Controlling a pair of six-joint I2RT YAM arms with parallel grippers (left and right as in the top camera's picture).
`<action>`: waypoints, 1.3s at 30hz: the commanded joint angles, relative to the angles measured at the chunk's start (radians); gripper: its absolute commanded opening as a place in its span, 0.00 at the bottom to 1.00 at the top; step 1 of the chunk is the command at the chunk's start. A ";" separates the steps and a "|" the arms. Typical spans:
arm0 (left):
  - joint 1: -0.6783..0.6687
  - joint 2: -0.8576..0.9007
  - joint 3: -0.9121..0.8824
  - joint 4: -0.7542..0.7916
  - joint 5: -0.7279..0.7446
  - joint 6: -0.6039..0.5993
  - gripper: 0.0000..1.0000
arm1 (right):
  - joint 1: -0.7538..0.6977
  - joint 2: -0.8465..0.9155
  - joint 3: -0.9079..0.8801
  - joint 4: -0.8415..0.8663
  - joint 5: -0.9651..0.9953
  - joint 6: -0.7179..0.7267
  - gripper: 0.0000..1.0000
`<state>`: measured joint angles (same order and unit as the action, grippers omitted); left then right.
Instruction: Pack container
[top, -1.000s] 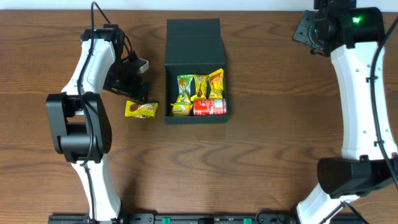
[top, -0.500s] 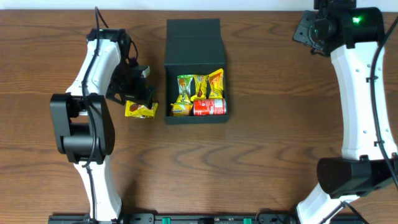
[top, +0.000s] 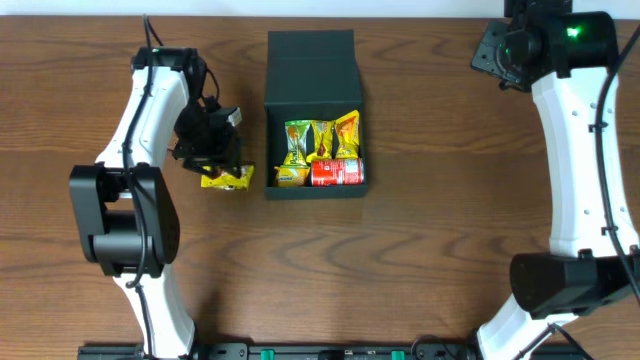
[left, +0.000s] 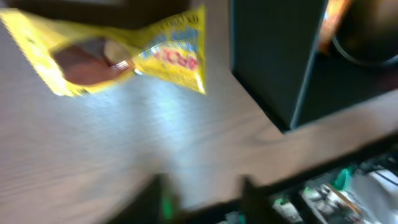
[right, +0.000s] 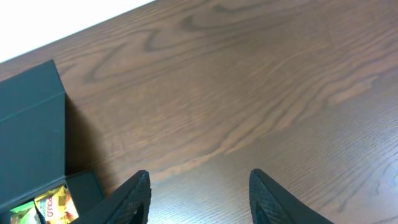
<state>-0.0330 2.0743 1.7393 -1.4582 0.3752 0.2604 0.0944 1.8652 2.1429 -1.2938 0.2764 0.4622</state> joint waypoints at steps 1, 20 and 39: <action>0.005 -0.008 -0.021 -0.029 0.008 -0.005 0.06 | -0.002 0.000 -0.003 0.002 0.003 -0.008 0.51; -0.040 -0.132 -0.443 0.509 -0.174 -0.232 0.06 | -0.002 0.000 -0.003 -0.003 0.003 -0.012 0.50; -0.131 -0.116 -0.455 0.715 -0.129 -0.311 0.06 | -0.002 0.000 -0.003 0.023 -0.022 -0.007 0.50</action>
<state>-0.1570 1.9465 1.2842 -0.7799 0.2516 0.0040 0.0944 1.8652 2.1429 -1.2720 0.2577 0.4622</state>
